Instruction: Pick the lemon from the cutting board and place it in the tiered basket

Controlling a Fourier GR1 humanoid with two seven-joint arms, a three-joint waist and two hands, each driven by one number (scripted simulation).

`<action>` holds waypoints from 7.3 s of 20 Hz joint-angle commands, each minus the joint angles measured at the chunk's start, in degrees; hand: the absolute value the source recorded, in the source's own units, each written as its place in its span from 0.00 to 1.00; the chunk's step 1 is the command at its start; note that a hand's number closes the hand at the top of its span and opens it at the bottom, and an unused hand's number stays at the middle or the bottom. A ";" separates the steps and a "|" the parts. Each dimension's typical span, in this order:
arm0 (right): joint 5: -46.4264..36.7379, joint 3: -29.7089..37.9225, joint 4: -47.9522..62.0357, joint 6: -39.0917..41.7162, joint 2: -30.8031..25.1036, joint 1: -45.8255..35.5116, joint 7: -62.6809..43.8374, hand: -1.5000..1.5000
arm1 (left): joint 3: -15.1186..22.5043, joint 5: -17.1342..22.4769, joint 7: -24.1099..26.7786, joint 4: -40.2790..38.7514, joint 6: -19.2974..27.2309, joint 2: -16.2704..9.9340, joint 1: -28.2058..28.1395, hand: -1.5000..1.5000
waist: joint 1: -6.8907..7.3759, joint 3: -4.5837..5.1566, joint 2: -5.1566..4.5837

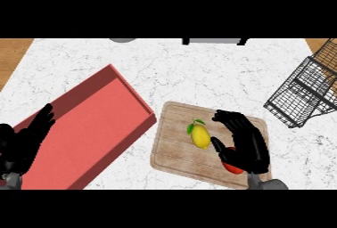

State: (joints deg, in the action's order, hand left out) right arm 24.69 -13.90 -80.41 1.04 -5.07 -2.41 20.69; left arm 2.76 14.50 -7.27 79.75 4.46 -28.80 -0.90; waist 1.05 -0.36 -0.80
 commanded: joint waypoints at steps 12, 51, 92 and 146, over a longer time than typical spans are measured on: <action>-27.42 -13.26 2.04 4.24 -21.87 -14.42 -31.06 0.00 | -0.69 0.37 -0.21 -2.03 -1.08 1.02 -0.17 0.50 | -0.11 0.50 0.80; -34.65 0.87 2.89 29.97 -6.33 -21.34 -57.39 0.00 | -9.80 -9.27 1.09 -6.20 -7.74 8.78 1.10 0.50 | -0.90 0.36 0.78; -49.11 -0.04 13.79 16.69 5.02 -19.60 -36.53 1.00 | -14.70 -14.51 -0.85 -0.66 -11.92 12.74 -2.33 0.50 | -0.99 0.36 0.85; -102.07 33.48 50.24 -40.84 -16.93 -69.15 -72.48 1.00 | -15.10 -13.31 -5.04 0.75 -13.37 12.23 3.10 0.50 | 1.70 0.26 -0.38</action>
State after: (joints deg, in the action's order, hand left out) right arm -80.23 15.94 -33.39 -32.80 -18.60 -70.98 -54.42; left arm -11.95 0.06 -9.75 79.12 -8.05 -15.72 0.34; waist 1.97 -0.07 -0.91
